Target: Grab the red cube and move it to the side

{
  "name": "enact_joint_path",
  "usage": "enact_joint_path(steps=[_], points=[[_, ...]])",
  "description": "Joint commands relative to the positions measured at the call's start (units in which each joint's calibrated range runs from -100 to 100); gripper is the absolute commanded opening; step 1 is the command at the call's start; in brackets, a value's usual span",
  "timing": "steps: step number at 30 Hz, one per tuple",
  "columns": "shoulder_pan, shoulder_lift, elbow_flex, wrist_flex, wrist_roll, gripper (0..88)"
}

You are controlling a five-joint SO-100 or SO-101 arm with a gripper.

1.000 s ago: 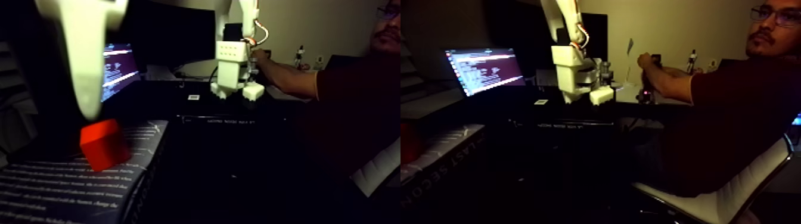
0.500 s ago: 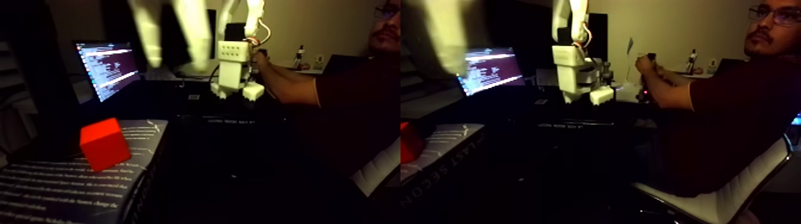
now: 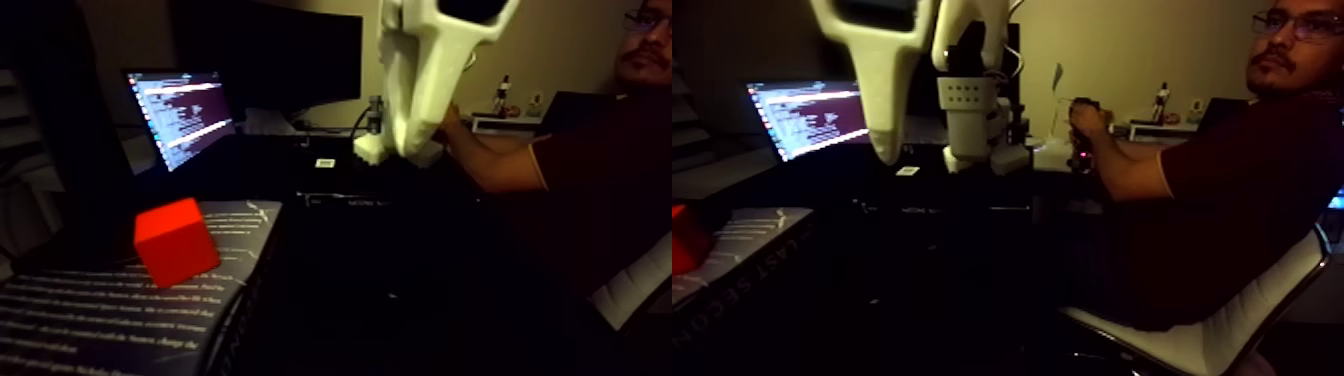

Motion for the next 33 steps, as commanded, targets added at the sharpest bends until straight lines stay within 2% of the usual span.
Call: enact_joint_path(steps=[1, 6, 16, 33], points=[[-1.4, -8.7, 7.7, -5.3, -10.2, 0.6], [-5.5, -22.7, 23.1, -9.3, -10.6, 0.6], [-4.9, -50.0, 43.2, -10.8, -10.3, 0.6], [-3.9, -58.9, 45.7, -6.6, -10.1, 0.6]])
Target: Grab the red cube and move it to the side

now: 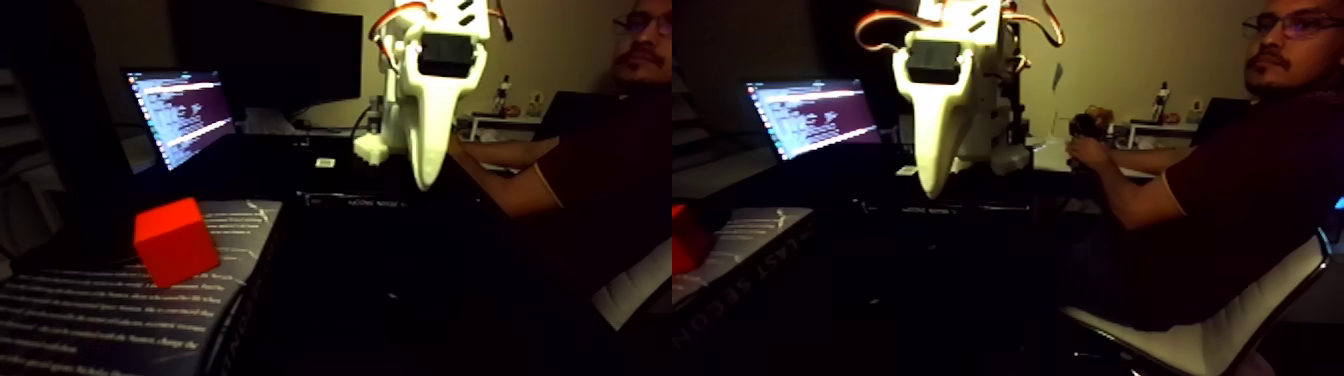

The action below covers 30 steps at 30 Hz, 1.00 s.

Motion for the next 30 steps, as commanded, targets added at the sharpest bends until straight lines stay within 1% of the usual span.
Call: enact_joint_path(steps=[1, 10, 30], points=[[0.3, -2.0, 0.5, 0.7, 0.3, 0.6], [0.2, -8.8, 3.2, 0.5, 0.1, 0.6], [0.2, -8.8, 3.3, 0.4, 0.1, 0.6]])
